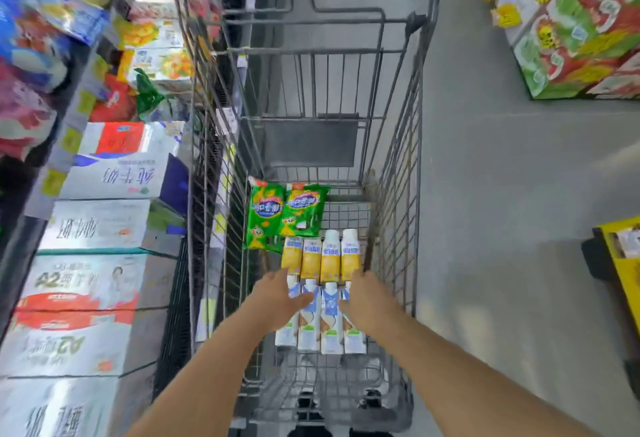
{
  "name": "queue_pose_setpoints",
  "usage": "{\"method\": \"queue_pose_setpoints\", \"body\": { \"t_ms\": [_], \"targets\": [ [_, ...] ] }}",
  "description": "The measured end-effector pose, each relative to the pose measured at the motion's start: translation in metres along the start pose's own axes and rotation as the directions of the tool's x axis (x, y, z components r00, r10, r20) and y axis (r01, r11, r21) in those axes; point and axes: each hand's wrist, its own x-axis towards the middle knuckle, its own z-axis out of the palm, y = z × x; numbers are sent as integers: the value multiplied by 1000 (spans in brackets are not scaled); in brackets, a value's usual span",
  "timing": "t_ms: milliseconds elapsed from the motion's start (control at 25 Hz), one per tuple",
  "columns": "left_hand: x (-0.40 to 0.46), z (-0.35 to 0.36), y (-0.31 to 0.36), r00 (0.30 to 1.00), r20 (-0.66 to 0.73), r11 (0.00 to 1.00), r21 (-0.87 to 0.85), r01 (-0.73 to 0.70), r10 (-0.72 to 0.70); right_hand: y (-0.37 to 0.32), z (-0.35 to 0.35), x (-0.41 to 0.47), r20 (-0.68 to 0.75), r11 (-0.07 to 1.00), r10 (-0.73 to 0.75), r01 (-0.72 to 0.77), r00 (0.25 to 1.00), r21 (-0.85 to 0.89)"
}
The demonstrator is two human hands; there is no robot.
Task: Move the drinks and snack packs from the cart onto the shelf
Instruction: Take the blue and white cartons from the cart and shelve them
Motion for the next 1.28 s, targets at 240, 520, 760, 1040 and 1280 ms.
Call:
{"method": "queue_pose_setpoints", "body": {
  "t_ms": [240, 520, 760, 1040, 1280],
  "targets": [
    [79, 74, -43, 972, 16, 960, -153, 234, -234, 13, 93, 62, 81, 863, 357, -362, 931, 352],
    [124, 117, -69, 924, 111, 834, -400, 379, -367, 31, 149, 93, 78, 678, 574, -527, 815, 512],
    [120, 128, -67, 928, -6, 864, -367, 344, -372, 40, 152, 99, 71, 671, 606, -557, 792, 489],
    [127, 119, -80, 868, 106, 813, -313, 491, -484, 48, 150, 101, 23, 751, 505, -452, 863, 481],
    [73, 86, -67, 860, 191, 684, -535, 496, -474, 32, 98, 61, 17, 776, 398, -346, 917, 527]
  ]
}}
